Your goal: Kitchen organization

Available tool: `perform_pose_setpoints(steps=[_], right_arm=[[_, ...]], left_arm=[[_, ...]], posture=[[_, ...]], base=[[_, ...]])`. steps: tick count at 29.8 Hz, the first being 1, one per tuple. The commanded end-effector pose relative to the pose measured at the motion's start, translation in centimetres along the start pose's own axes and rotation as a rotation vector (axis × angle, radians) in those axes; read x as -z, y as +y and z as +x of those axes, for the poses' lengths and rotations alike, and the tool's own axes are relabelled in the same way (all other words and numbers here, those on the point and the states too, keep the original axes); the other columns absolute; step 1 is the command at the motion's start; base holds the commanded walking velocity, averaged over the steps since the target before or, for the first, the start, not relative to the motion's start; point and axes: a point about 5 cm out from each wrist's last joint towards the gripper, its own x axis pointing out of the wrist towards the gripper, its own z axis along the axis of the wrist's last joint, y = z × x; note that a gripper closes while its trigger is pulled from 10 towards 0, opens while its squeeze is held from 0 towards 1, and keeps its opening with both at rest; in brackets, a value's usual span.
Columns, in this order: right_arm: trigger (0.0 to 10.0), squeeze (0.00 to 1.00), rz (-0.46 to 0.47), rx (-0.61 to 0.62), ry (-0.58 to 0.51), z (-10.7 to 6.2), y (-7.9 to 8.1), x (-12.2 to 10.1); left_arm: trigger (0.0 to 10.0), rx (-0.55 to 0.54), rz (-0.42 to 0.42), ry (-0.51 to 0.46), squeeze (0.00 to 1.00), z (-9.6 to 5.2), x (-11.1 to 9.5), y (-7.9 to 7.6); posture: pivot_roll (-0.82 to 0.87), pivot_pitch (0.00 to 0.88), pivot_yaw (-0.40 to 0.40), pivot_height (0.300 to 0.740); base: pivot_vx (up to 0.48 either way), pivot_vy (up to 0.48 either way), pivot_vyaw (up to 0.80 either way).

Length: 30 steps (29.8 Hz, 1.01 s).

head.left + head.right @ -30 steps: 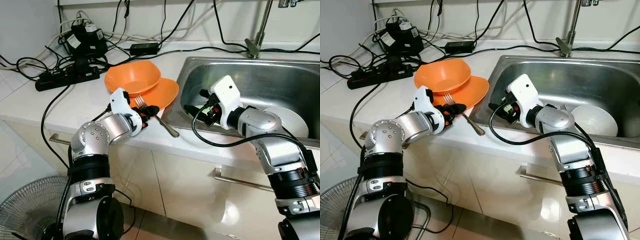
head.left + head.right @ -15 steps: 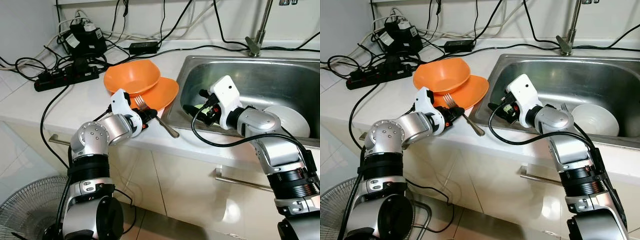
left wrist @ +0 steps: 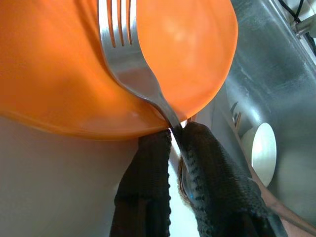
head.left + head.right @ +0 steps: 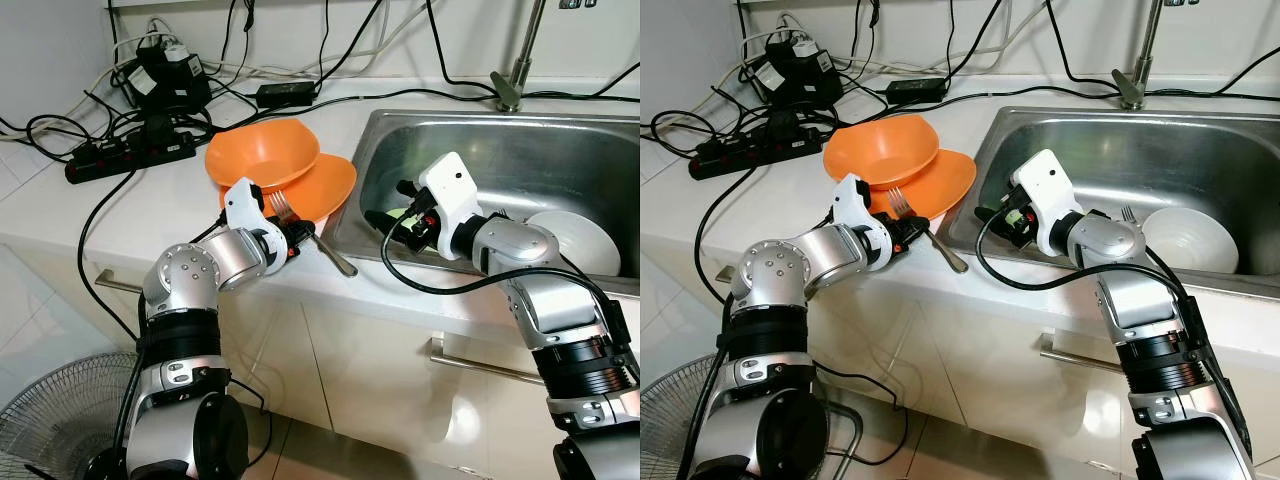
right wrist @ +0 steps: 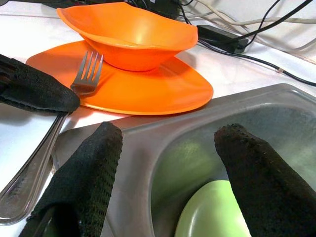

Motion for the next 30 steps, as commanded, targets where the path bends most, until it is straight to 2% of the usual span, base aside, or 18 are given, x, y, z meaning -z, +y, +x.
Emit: perform_pose_setpoints(steps=[1, 11, 19, 20, 22, 25, 26, 27, 28, 30], right_arm=[[10.0, 0.0, 0.014, 0.003, -0.011, 0.1, 0.1, 0.1], [10.0, 0.0, 0.017, 0.001, -0.014, 0.2, 0.2, 0.2], [10.0, 0.0, 0.016, 0.001, -0.015, 0.4, 0.2, 0.3], [10.0, 0.0, 0.019, 0.006, -0.024, 0.4, 0.2, 0.2], [10.0, 0.0, 0.019, 0.009, -0.039, 0.4, 0.2, 0.0], [10.0, 0.0, 0.1, -0.01, -0.118, 0.4, 0.5, -0.8], [10.0, 0.0, 0.133, -0.018, -0.14, 0.4, 0.5, -1.0], [10.0, 0.0, 0.133, -0.018, -0.14, 0.4, 0.5, -1.0], [10.0, 0.0, 0.172, -0.018, -0.162, 0.3, 0.3, -1.2], [10.0, 0.0, 0.185, -0.016, -0.17, 0.3, 0.2, -1.2]], left_arm=[[0.0, 0.015, 0.021, -0.015, 0.0, -0.2, -0.1, -0.1], [0.0, 0.152, 0.052, -0.021, 0.0, -1.0, -0.1, -1.9], [0.0, 0.181, 0.068, -0.056, 0.0, -1.3, -0.5, -2.2], [0.0, 0.233, 0.082, -0.106, 0.0, -1.6, -1.0, -2.9], [0.0, 0.273, 0.079, -0.125, 0.0, -1.7, -1.2, -3.4], [0.0, 0.421, 0.144, -0.168, 0.0, -2.6, -1.5, -4.8], [0.0, 0.467, 0.172, -0.176, 0.0, -2.9, -1.6, -5.1], [0.0, 0.467, 0.172, -0.176, 0.0, -2.9, -1.6, -5.1], [0.0, 0.531, 0.198, -0.18, 0.0, -3.3, -1.7, -5.2], [0.0, 0.551, 0.212, -0.183, 0.0, -3.4, -1.9, -5.2]], posture=[[-0.08, 0.0, 0.172, 0.74], [-0.08, 0.0, 0.163, 0.74], [-0.08, 0.0, 0.163, 0.74], [-0.08, 0.0, 0.163, 0.74], [-0.08, 0.0, 0.163, 0.74], [-0.08, 0.0, 0.16, 0.74], [-0.08, 0.0, 0.159, 0.74], [-0.08, 0.0, 0.159, 0.74], [-0.08, 0.0, 0.157, 0.74], [-0.08, 0.0, 0.155, 0.74]], base=[[0.0, 0.0, 0.0], [0.0, 0.0, 0.0], [0.0, 0.0, 0.0], [0.0, 0.0, 0.0], [0.0, 0.0, 0.0], [0.0, 0.0, 0.0], [0.0, 0.0, 0.0], [0.0, 0.0, 0.0], [0.0, 0.0, 0.0], [0.0, 0.0, 0.0]])
